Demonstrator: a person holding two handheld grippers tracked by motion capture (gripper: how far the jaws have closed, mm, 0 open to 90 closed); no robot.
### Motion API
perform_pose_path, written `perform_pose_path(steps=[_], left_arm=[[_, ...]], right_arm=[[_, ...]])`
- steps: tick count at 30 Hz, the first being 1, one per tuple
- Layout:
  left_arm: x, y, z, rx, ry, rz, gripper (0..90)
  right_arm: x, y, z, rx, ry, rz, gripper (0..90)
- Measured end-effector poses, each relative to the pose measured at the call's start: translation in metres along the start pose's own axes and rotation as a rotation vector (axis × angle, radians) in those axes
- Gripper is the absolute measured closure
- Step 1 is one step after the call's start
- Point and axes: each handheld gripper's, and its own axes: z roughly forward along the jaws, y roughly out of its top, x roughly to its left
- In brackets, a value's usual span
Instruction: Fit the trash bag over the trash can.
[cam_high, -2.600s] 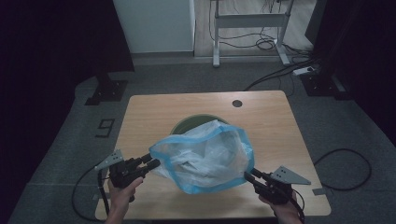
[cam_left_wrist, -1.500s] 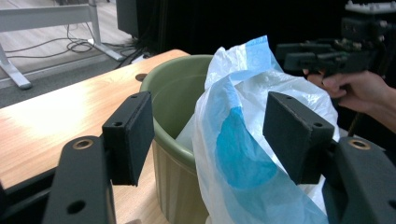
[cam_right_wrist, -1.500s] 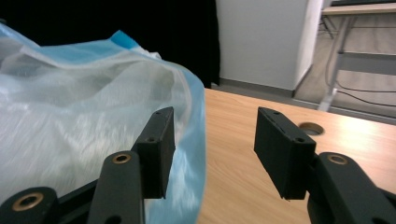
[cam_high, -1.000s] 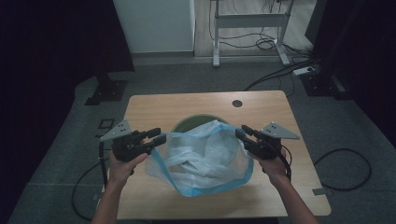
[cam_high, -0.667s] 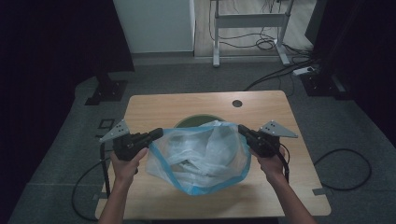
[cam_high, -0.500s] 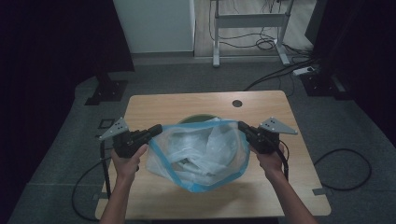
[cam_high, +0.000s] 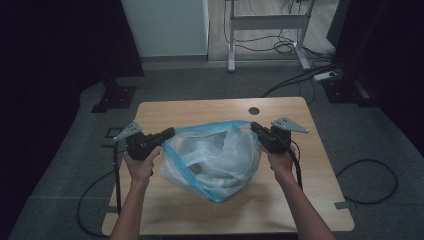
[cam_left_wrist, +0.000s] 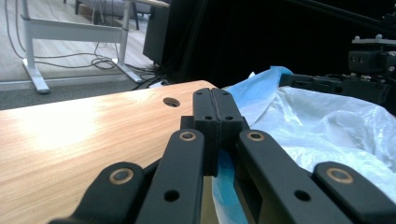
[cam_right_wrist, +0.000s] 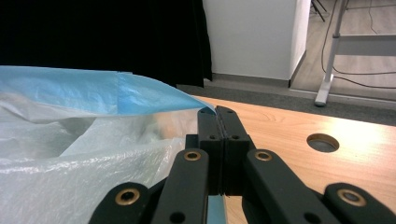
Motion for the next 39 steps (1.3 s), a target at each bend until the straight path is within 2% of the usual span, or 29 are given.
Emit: perform_pose_path(steps=[3, 9, 13, 19, 28, 30, 32, 39], left_arm=[[0.004, -0.004, 0.004, -0.002, 0.013, -0.020, 89.9], [0.012, -0.012, 0.013, 0.031, 0.067, -0.044, 89.9], [0.016, -0.018, 0.019, 0.052, 0.065, -0.055, 89.9], [0.017, -0.020, 0.019, 0.049, 0.075, -0.055, 89.9], [0.019, -0.024, 0.023, 0.086, 0.091, -0.056, 89.9], [0.018, -0.025, 0.024, 0.099, 0.105, -0.052, 90.0], [0.019, -0.027, 0.024, 0.108, 0.104, -0.063, 90.0], [0.020, -0.035, 0.027, 0.151, 0.109, -0.081, 90.0]], right_arm=[[0.000, -0.003, 0.004, 0.001, -0.009, 0.003, 89.0], [-0.002, -0.011, 0.015, 0.021, -0.013, 0.023, 89.0], [-0.004, -0.019, 0.020, 0.039, -0.016, 0.040, 88.9], [-0.005, -0.027, 0.026, 0.059, -0.007, 0.056, 88.9], [-0.004, -0.029, 0.030, 0.080, 0.002, 0.048, 88.7], [-0.003, -0.030, 0.032, 0.092, -0.002, 0.028, 88.4], [-0.001, -0.031, 0.032, 0.104, -0.001, 0.013, 88.4], [0.001, -0.033, 0.034, 0.141, 0.005, 0.008, 88.9]])
